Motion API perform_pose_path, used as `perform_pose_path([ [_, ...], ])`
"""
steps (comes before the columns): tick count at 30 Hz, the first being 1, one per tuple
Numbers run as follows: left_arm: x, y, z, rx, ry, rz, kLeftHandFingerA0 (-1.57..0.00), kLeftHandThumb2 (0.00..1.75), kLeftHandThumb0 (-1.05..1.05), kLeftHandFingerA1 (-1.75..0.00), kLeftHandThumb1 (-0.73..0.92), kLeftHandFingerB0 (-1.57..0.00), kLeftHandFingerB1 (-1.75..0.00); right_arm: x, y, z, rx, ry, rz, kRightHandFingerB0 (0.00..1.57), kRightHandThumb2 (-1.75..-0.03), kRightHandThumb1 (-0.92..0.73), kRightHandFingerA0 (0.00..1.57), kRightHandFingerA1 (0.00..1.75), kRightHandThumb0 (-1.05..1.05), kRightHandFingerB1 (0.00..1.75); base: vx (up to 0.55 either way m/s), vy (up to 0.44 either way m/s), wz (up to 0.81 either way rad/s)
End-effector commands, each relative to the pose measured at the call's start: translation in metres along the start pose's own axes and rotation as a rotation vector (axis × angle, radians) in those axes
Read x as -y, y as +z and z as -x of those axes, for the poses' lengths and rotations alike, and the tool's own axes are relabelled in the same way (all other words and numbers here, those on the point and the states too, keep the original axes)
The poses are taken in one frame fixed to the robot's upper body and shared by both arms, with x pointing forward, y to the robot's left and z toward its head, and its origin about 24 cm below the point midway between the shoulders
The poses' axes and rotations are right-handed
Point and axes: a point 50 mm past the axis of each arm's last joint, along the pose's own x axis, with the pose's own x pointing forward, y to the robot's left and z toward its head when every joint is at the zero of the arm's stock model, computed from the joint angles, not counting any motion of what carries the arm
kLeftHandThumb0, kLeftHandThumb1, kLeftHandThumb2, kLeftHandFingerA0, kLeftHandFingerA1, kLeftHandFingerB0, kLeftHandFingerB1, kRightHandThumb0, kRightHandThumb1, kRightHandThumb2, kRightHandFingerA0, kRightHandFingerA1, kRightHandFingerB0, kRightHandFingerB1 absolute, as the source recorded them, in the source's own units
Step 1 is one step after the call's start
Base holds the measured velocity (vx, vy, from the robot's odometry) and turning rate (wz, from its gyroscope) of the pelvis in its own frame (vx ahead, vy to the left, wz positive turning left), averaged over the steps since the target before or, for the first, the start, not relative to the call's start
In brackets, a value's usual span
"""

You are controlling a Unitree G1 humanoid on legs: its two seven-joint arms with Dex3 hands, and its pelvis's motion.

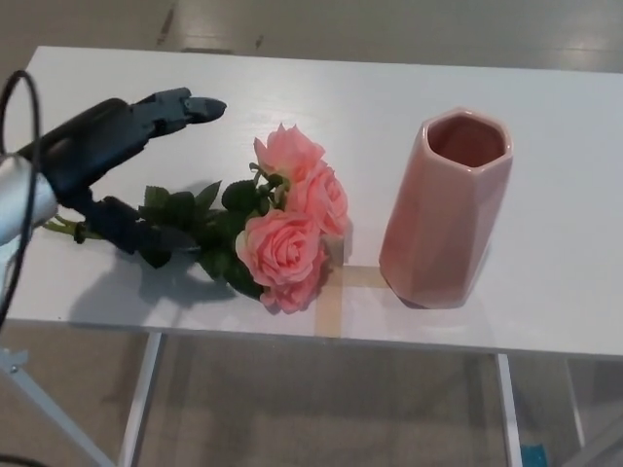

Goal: Use the left hand to pick up the rose and then lift and insert it into the pink vase.

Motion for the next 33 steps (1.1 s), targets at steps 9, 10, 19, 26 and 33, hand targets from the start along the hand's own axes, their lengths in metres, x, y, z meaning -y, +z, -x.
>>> perform_pose_path([
  [9,0.007,-0.005,-0.026,-0.179,0.039,-0.166,0.0,0.55,-0.54,-0.2,0.42,-0.07,-0.25,0.004,0.002,-0.001,0.009,0.048,-0.026,0.48,-0.92,-0.53,0.63,0.63,-0.36,0.56,0.0,0.0,0.0],
  [10,0.007,-0.005,-0.027,-0.18,0.039,-0.167,0.0,0.55,-0.54,-0.2,0.42,-0.07,-0.25,0.004,0.002,-0.001,0.009,0.048,-0.026,0.48,-0.92,-0.53,0.63,0.63,-0.36,0.56,0.0,0.0,0.0],
  [19,0.026,-0.011,-0.029,-0.208,-0.019,-0.15,0.0,0.56,-0.55,-0.18,0.41,-0.08,-0.24,0.004,0.004,-0.001,0.016,0.072,-0.006,0.47,-0.91,-0.55,0.58,0.6,-0.4,0.54,0.0,0.0,0.0],
  [26,0.034,-0.014,-0.029,-0.218,-0.042,-0.159,0.0,0.55,-0.56,-0.21,0.43,-0.07,-0.25,0.004,0.006,-0.002,0.019,0.077,-0.016,0.45,-0.91,-0.54,0.57,0.6,-0.38,0.54,0.0,0.0,0.0],
  [33,0.042,-0.02,-0.03,-0.245,-0.065,-0.176,0.0,0.55,-0.57,-0.21,0.43,-0.07,-0.25,0.004,0.008,-0.002,0.021,0.074,-0.02,0.46,-0.91,-0.55,0.57,0.6,-0.38,0.54,0.0,0.0,0.0],
])
